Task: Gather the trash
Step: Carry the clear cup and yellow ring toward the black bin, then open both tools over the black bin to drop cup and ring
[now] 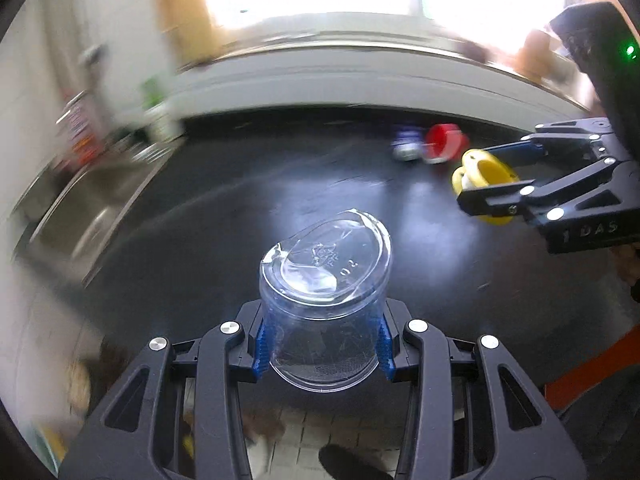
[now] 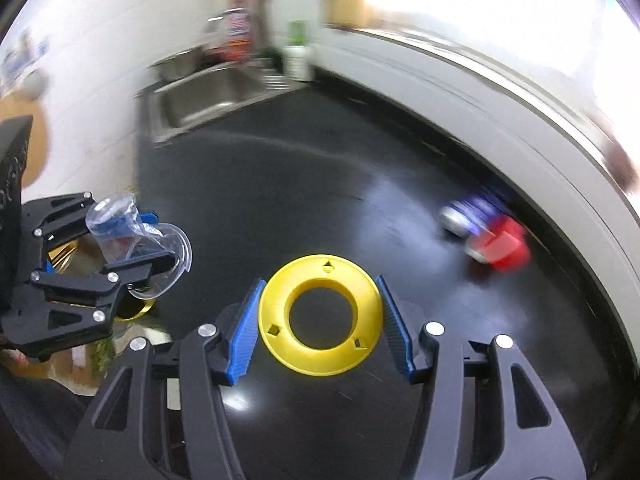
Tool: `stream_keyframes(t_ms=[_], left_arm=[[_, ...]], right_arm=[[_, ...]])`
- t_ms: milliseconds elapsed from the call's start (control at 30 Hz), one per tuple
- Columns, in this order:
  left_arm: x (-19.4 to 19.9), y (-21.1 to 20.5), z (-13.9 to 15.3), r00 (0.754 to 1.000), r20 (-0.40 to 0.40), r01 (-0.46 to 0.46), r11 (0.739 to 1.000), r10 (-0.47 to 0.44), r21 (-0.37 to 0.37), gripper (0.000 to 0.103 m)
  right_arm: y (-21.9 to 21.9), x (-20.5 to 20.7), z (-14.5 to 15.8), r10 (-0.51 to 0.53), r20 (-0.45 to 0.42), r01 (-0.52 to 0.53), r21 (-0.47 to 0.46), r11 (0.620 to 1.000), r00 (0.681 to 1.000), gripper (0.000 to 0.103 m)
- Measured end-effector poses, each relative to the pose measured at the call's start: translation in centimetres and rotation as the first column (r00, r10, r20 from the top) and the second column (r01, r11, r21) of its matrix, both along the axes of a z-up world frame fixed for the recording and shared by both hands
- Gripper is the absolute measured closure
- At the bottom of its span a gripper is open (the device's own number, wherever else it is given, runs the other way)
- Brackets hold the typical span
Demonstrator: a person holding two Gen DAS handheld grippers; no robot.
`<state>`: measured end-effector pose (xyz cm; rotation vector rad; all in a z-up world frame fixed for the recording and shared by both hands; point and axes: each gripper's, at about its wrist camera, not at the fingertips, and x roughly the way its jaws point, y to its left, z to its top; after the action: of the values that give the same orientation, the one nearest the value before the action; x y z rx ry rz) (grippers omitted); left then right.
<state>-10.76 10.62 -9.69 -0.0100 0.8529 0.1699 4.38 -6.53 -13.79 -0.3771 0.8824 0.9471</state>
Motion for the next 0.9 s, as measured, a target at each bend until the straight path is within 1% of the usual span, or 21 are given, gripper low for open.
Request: stream_keyframes(t_ms=[33,100,167,200,267,300,333,367,400,467,500,533,567,600,667,700,767,833,900], left_arm=[[-1.6,1.7,-0.2,0.998,-0.007,-0.057,0.998,0.057,0.000,0.063],[-4.7,4.8,-0.7,0.987,-0.021,-0.160,0.987,0.160,0.000,0.063],[-7.6,7.6,-1.3,0.967,-0.041,-0.254,0.967,0.253,-0.010,0.063],[-9.5,9.3,-1.8,0.949,-0.053,-0.313,0.950,0.312,-0.017,0.063],[-13.1,12.2,-2.9,0.911,-0.076,-0.409,0.912,0.406,-0.022,0.063],[-14.2,13.1,-3.2,0.897,-0.083,-0.438,0.899,0.434,-0.024,0.063],[-15.8,14.4,-3.8,0.876,-0.089,-0.478,0.878,0.474,-0.032,0.063],[-16.9,15.3,-4.2,0.861,-0.095,-0.505,0.862,0.500,-0.041,0.063],[-18.7,16.9,-5.1,0.832,-0.109,-0.551,0.832,0.543,-0.061,0.063],[-20.7,18.8,-6.4,0.800,-0.124,-0.598,0.797,0.587,-0.084,0.063],[-22.0,19.9,-7.4,0.780,-0.132,-0.624,0.776,0.612,-0.092,0.063],[-22.9,20.7,-8.2,0.766,-0.141,-0.641,0.761,0.627,-0.095,0.063],[-23.8,21.7,-9.1,0.752,-0.148,-0.657,0.747,0.642,-0.100,0.063],[-24.5,22.6,-9.8,0.743,-0.148,-0.668,0.736,0.653,-0.108,0.063],[-25.3,23.9,-11.2,0.726,-0.154,-0.688,0.714,0.671,-0.132,0.063],[-25.7,24.7,-12.0,0.718,-0.155,-0.696,0.702,0.679,-0.148,0.063],[-25.8,25.8,-13.3,0.708,-0.165,-0.706,0.688,0.686,-0.170,0.063],[-26.2,26.7,-14.8,0.699,-0.178,-0.715,0.671,0.693,-0.197,0.063],[-26.5,27.3,-16.1,0.692,-0.193,-0.721,0.657,0.695,-0.221,0.063]], right_arm=[[2.4,-1.0,0.3,0.054,-0.005,-0.054,0.006,0.999,0.999,0.048],[6.2,-2.7,0.6,0.139,-0.012,-0.139,0.015,0.990,0.990,0.048],[10.7,-5.1,0.8,0.240,-0.027,-0.240,0.021,0.971,0.970,0.048],[13.4,-6.7,0.9,0.304,-0.037,-0.303,0.023,0.953,0.952,0.048],[17.2,-9.2,0.7,0.387,-0.046,-0.386,0.027,0.922,0.921,0.048],[19.0,-10.5,0.5,0.424,-0.052,-0.423,0.025,0.906,0.904,0.048],[21.3,-12.1,0.3,0.465,-0.069,-0.465,0.025,0.885,0.883,0.048],[23.0,-13.4,0.1,0.493,-0.082,-0.493,0.026,0.870,0.866,0.048],[24.8,-14.6,-0.3,0.518,-0.094,-0.518,0.025,0.855,0.850,0.048],[28.6,-17.3,-1.3,0.566,-0.124,-0.569,0.019,0.822,0.815,0.048],[30.1,-18.4,-1.8,0.582,-0.138,-0.586,0.018,0.810,0.801,0.048],[32.0,-19.7,-2.6,0.598,-0.157,-0.604,0.013,0.797,0.786,0.048],[33.7,-20.9,-3.4,0.606,-0.167,-0.614,0.006,0.789,0.778,0.048],[34.7,-21.4,-3.9,0.607,-0.177,-0.616,0.005,0.788,0.775,0.048],[37.6,-22.5,-5.8,0.592,-0.235,-0.610,-0.006,0.792,0.771,0.048],[39.3,-23.0,-7.2,0.575,-0.283,-0.603,-0.016,0.798,0.768,0.048],[41.4,-23.4,-9.3,0.551,-0.330,-0.592,-0.033,0.805,0.767,0.048],[43.4,-23.8,-11.3,0.526,-0.359,-0.581,-0.060,0.811,0.771,0.048],[44.5,-24.2,-12.7,0.518,-0.363,-0.581,-0.083,0.810,0.774,0.048]])
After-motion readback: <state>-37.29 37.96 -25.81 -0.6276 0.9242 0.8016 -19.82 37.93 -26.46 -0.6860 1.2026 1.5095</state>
